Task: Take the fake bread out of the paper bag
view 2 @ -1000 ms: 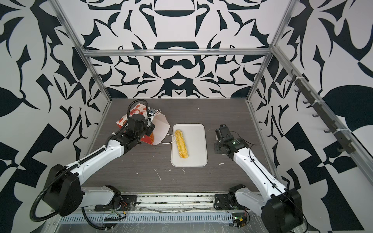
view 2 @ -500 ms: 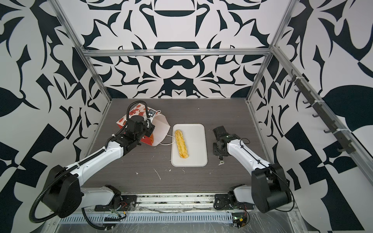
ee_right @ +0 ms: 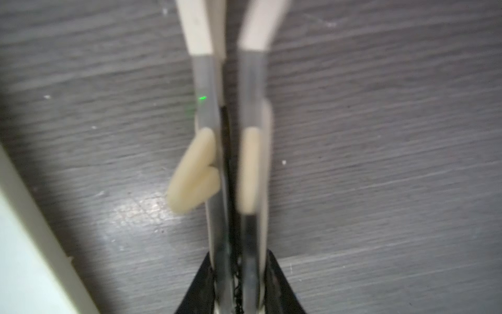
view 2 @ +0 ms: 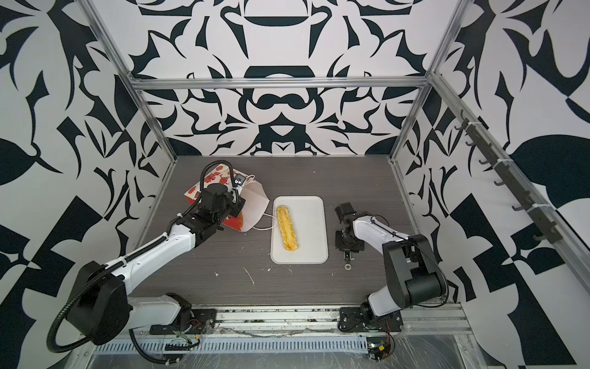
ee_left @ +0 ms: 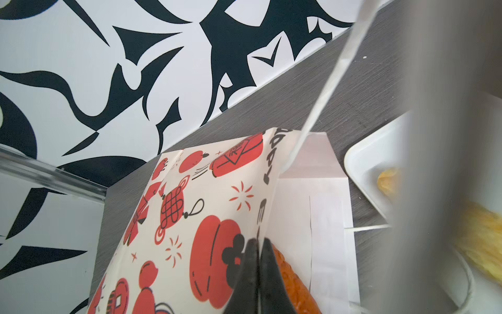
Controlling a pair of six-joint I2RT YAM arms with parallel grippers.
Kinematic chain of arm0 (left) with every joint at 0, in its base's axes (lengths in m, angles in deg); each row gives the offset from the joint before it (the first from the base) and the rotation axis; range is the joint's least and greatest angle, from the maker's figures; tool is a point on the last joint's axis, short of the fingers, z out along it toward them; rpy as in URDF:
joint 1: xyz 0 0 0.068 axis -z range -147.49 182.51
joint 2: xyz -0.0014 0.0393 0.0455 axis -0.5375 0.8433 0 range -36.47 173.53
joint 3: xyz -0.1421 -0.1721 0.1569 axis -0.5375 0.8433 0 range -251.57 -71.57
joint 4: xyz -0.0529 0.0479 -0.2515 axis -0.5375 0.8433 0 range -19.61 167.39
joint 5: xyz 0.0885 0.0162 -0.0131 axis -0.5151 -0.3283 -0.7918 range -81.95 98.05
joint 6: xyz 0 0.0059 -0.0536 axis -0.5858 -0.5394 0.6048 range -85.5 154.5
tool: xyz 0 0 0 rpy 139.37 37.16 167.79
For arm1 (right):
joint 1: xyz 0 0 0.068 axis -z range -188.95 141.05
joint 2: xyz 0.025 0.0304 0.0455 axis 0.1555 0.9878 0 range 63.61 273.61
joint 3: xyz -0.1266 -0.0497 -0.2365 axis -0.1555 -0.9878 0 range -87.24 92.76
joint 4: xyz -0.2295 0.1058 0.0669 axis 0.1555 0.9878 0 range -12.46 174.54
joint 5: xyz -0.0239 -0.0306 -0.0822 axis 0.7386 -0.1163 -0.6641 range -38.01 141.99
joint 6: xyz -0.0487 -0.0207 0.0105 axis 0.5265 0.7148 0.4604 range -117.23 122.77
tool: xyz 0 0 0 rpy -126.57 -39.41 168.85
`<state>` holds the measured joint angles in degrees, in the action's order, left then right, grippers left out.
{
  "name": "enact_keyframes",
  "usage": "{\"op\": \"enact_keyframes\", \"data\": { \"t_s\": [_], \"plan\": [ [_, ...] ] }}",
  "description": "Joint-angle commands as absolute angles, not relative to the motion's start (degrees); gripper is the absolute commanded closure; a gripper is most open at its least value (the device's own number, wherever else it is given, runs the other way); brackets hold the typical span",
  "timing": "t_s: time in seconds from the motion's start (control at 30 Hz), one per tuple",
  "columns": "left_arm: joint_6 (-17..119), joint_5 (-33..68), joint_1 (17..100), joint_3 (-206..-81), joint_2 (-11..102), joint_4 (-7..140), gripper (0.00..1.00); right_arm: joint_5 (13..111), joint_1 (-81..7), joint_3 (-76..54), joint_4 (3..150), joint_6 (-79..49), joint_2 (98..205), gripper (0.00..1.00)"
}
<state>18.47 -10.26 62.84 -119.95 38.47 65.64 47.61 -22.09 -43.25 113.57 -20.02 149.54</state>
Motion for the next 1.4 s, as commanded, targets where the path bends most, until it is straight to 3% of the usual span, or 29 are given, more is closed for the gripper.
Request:
{"op": "enact_keyframes", "data": {
  "t_s": [0.0, 0.23, 0.53, 0.6, 0.73, 0.97, 1.1, 1.37],
  "plan": [
    [19.21, -8.85, 62.84, -119.49, 37.33, 62.83, 1.00, 49.77, -21.25, -44.26, 113.54, -21.34, 151.85, 0.68],
    [19.13, -8.99, 62.84, -119.59, 37.76, 62.75, 1.00, 51.00, -21.22, -44.88, 112.22, -22.28, 152.24, 0.60],
    [18.94, -9.16, 62.76, -119.71, 37.97, 62.75, 1.00, 52.29, -21.17, -44.97, 111.57, -22.11, 153.48, 0.60],
    [18.88, -9.15, 62.83, -119.75, 38.06, 62.76, 1.00, 52.70, -21.24, -44.94, 111.34, -22.12, 154.20, 0.62],
    [18.90, -9.18, 62.81, -119.91, 38.06, 63.03, 1.00, 52.87, -21.17, -45.09, 111.17, -22.19, 153.94, 0.77],
    [18.35, -9.54, 62.76, -120.71, 37.71, 63.95, 1.00, 49.21, -21.16, -43.59, 115.41, -20.46, 148.89, 0.95],
    [18.28, -9.46, 62.80, -121.45, 37.72, 64.68, 1.00, 49.04, -21.18, -40.61, 120.26, -19.09, 141.99, 0.99],
    [18.08, -9.26, 62.83, -123.09, 38.04, 66.07, 1.00, 63.72, -22.71, -29.35, 129.68, -12.41, 130.12, 1.00]
  ]
}}
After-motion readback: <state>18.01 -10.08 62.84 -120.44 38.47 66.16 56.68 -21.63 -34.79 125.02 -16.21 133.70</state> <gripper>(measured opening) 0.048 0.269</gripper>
